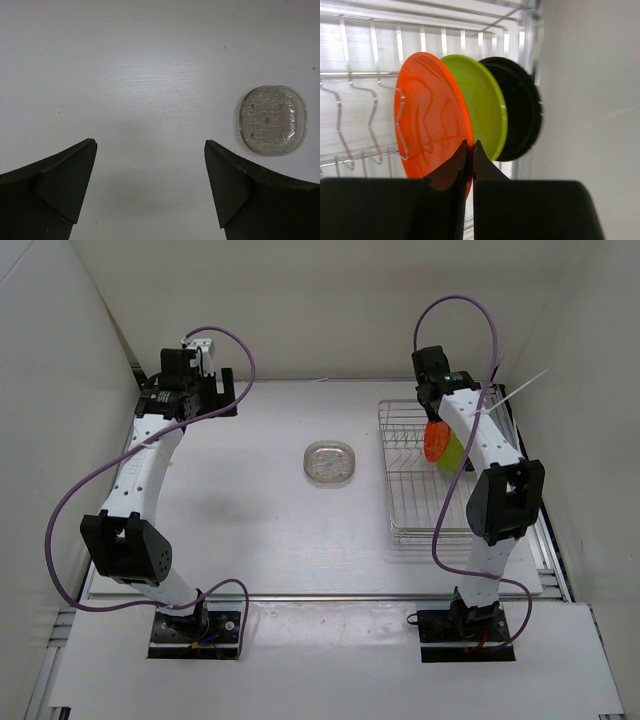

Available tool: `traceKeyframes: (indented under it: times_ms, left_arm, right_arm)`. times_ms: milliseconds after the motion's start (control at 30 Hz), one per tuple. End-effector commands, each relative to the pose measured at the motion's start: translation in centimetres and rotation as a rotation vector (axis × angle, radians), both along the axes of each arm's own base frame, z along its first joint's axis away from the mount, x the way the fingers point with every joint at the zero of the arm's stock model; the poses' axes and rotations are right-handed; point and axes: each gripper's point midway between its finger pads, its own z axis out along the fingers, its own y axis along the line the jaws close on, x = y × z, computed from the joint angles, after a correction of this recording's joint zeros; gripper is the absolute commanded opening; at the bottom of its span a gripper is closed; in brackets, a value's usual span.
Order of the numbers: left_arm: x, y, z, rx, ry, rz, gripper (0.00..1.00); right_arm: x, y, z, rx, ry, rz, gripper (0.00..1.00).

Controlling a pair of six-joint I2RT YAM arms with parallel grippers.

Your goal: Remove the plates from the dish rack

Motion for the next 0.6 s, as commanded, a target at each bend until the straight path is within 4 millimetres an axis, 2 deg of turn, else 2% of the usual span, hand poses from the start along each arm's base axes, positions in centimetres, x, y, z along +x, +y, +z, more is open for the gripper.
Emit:
traceKeyframes:
  times_ms: [0, 100, 133, 200, 267, 300, 333, 367, 400, 467, 500, 533, 567]
  left_arm:
    - [0.3, -1.0, 1.3, -0.045, -0.050, -0.042, 1.00]
    - [1.0, -2.6, 1.0, -0.082, -0.049, -0.104, 1.00]
    - [1.1, -3.3, 0.4, -0.090, -0.032, -0.125, 1.00]
    - [1.3, -5.2, 0.8, -0.127, -0.045, -0.178, 1.00]
    - [1.2, -7.5, 1.1, -0.161, -0.052, -0.255, 1.00]
    - [1.1, -8.4, 1.1, -0.175, -0.046, -0.285, 1.00]
    - [0.7, -9.9, 2.2, -0.203, -0.066, -0.355, 1.00]
    - [0.4, -11.6, 2.3, -0.226, -0.058, -0.409, 1.00]
    - [-0.2, -13.3, 3.0, -0.281, -0.054, -0.483, 1.00]
    - [-1.2, -16.0, 3.9, -0.367, -0.040, -0.586, 1.00]
    - [-1.5, -16.7, 4.3, -0.409, -0.030, -0.620, 1.00]
    - [-2.3, -18.7, 5.1, -0.480, -0.005, -0.692, 1.00]
    - [-2.9, -20.4, 5.6, -0.501, -0.004, -0.742, 1.00]
  right_arm:
    - [-0.1, -2.3, 8.4, -0.056, -0.227, -0.093, 0.00]
    - [-0.6, -3.2, 12.0, -0.087, -0.327, -0.102, 0.00]
    - [-1.2, -3.5, 13.3, -0.091, -0.358, -0.108, 0.00]
    - [-1.9, -3.8, 15.9, -0.070, -0.446, -0.124, 0.00]
    - [-2.3, -4.2, 17.2, -0.013, -0.490, -0.128, 0.00]
    - [-2.7, -3.1, 17.8, 0.056, -0.503, -0.077, 0.00]
    - [-3.0, -2.1, 18.1, 0.128, -0.515, -0.047, 0.00]
    - [-3.4, -1.3, 17.9, 0.191, -0.497, -0.007, 0.00]
    - [-4.0, 1.6, 18.3, 0.346, -0.478, 0.141, 0.00]
    - [-5.3, 4.9, 17.1, 0.487, -0.396, 0.284, 0.00]
    - [-6.2, 5.9, 17.4, 0.543, -0.386, 0.345, 0.00]
    - [-6.9, 7.1, 16.6, 0.589, -0.350, 0.394, 0.00]
    - [-7.7, 8.8, 17.1, 0.655, -0.336, 0.476, 0.00]
